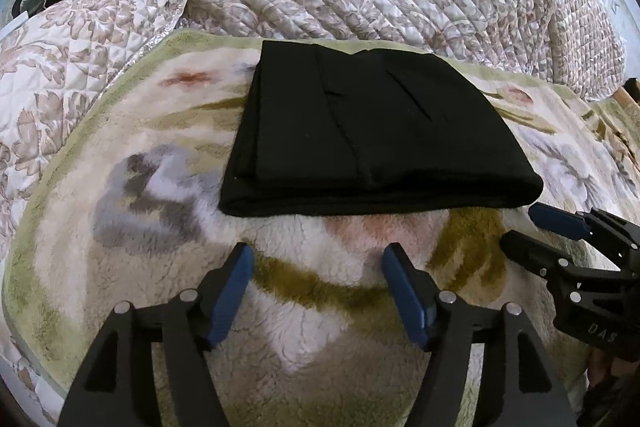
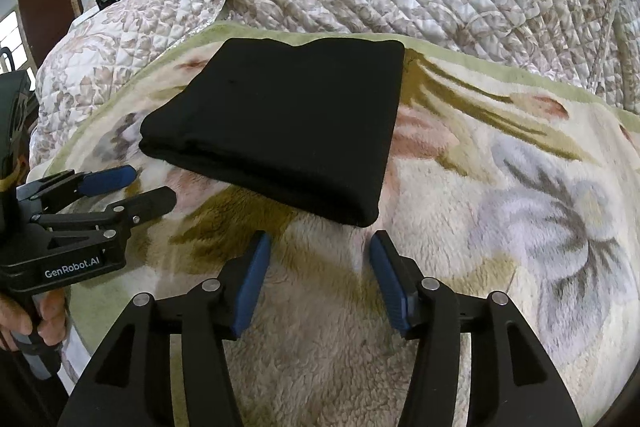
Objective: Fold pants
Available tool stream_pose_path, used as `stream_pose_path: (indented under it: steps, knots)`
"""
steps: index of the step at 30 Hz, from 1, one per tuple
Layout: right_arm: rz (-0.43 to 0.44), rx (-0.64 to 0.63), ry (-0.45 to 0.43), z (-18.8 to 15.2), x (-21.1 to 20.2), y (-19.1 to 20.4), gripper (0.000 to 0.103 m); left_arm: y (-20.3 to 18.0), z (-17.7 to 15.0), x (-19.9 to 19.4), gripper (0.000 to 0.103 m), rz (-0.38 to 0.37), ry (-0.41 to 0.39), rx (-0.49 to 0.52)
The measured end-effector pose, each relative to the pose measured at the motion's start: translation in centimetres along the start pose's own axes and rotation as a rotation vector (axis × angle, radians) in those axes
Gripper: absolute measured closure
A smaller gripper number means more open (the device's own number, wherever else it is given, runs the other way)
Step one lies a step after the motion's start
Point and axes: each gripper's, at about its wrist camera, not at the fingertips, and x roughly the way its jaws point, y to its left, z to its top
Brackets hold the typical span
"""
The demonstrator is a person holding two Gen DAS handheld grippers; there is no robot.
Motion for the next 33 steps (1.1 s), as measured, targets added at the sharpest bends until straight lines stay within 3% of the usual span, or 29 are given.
stream_pose_path:
  steps: [33]
  knots:
    - [-0.011, -0.016, -0.007, 0.01, -0.11, -0.24, 0.042, -0.09, 0.13, 0.38, 0.029, 0.033, -0.005, 0.024]
